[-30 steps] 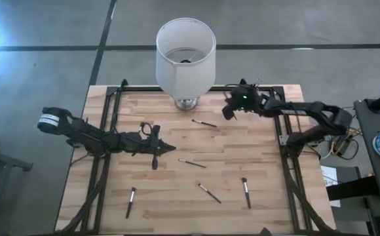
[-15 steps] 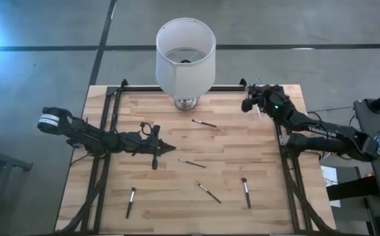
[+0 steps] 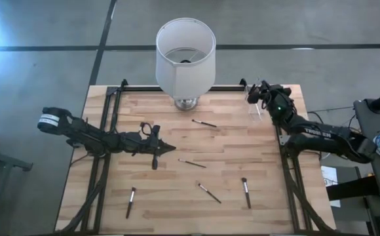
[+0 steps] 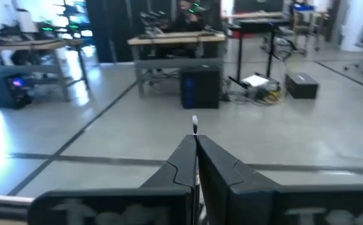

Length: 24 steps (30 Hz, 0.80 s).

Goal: Put items in baskets/containers
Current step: Put the eyeshadow brush into the transparent organizer

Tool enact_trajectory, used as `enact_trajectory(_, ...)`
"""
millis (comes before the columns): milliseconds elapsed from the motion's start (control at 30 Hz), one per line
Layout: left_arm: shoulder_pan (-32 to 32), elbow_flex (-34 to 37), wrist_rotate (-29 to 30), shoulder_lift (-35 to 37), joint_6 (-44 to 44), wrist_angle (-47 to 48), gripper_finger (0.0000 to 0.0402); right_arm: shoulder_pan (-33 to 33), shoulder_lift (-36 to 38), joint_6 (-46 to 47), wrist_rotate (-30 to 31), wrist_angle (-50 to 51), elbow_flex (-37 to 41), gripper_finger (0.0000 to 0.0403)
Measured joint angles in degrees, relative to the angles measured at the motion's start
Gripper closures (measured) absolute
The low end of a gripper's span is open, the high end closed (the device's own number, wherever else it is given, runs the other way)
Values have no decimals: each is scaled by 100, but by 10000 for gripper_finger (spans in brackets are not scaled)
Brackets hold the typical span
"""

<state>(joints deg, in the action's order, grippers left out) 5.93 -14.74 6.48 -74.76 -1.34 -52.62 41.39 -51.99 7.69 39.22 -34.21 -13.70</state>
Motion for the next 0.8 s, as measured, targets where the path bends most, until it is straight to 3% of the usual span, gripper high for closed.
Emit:
enact_trajectory(233,0,0,-1,0,0,0,402,199,-738,441,-3,-445,-106,394)
enact_trajectory(567,-2,0,-7,0,-15,7,402,288,-1793,1931,132,497,-517,394)
enact_trajectory(800,0,0,-22,0,-17,11,402,348,-1971,2485,187,1613,-927,394)
